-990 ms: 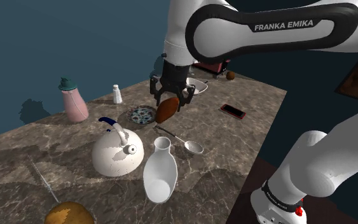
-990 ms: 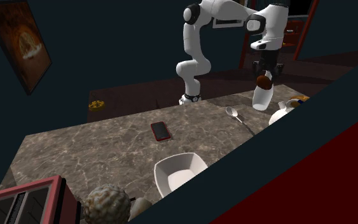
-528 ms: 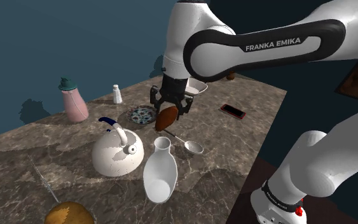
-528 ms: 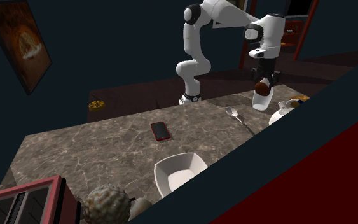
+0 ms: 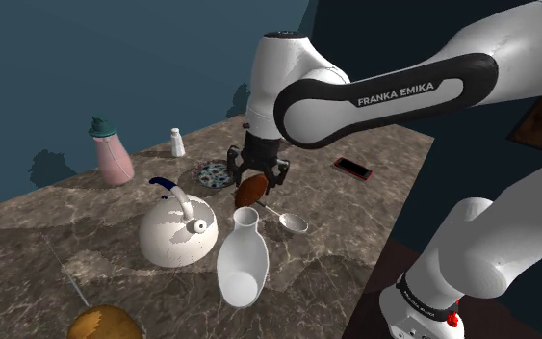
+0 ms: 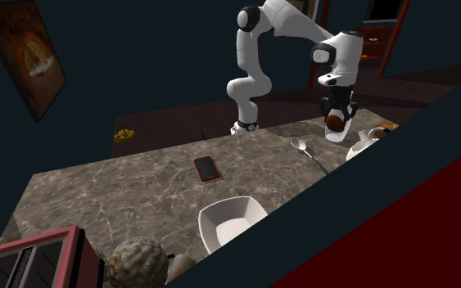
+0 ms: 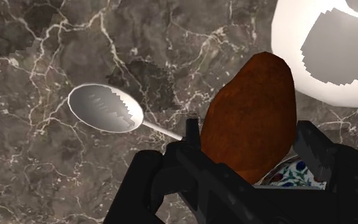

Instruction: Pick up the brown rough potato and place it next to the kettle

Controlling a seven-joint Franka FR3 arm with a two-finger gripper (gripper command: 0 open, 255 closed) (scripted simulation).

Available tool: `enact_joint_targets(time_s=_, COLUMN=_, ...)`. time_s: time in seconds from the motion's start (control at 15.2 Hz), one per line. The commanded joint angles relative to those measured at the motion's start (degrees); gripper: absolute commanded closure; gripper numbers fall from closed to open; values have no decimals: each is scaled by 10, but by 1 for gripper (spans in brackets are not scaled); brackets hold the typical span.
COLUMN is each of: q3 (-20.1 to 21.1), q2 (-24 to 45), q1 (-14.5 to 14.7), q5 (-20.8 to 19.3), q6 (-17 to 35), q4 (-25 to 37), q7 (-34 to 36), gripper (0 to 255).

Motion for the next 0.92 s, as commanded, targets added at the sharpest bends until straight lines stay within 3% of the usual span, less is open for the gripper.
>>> enact_joint_targets(time_s=0.0, q3=2, q2=6, q1=0, q5=-1, q6=17, q4=-11, q7=1, gripper=255)
enact_joint_targets(time_s=0.86, q3=15, q2=53, q1=-2, q5=-14, q6=123, q4=-72, q7=13, gripper=255)
